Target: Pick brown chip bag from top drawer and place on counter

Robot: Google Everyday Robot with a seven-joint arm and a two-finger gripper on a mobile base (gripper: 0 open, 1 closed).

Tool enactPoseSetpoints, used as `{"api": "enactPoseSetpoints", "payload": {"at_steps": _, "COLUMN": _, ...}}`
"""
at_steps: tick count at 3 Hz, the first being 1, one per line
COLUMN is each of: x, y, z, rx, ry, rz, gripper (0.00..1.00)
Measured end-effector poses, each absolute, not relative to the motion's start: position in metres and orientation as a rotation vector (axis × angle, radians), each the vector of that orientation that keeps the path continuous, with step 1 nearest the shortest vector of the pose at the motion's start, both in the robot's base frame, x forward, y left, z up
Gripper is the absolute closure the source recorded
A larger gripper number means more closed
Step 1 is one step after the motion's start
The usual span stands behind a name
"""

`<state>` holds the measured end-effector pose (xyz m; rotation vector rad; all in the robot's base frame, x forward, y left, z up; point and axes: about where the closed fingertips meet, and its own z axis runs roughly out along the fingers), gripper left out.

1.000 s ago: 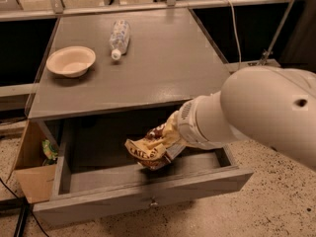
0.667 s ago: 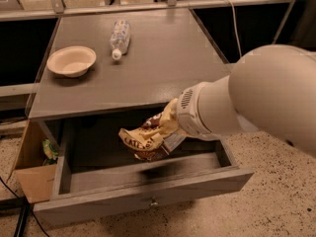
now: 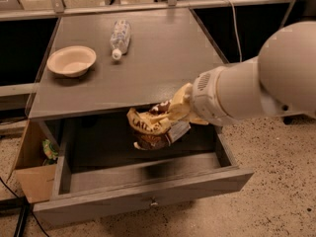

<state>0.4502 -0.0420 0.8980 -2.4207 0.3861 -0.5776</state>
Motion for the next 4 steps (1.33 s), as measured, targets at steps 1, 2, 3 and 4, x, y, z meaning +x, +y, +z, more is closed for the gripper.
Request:
{"api": "enactPoseSetpoints", "payload": {"at_steps": 1, "x": 0.466, "y": -0.056, "z": 0.918, "rx": -2.35, "ry": 0.43, "rz": -0.57, "gripper": 1.0}}
{"api": "enactPoseSetpoints", "payload": {"at_steps": 2, "x": 0.482, "y": -0.067, "z": 0.951, "rx": -2.296, "ry": 0.477, "rz": -0.603, "gripper": 1.0}}
{"api": "enactPoseSetpoints", "payload": {"at_steps": 3, "x": 0.489, "y": -0.072, "z": 0.998, "rx": -2.271, "ry": 0.516, "rz": -0.666, "gripper": 1.0}}
{"api": "enactPoseSetpoints", "payload": {"at_steps": 4, "x": 0.492, "y": -0.073, "z": 1.041, "rx": -2.261, "ry": 0.534, "rz": -0.744, "gripper": 1.0}}
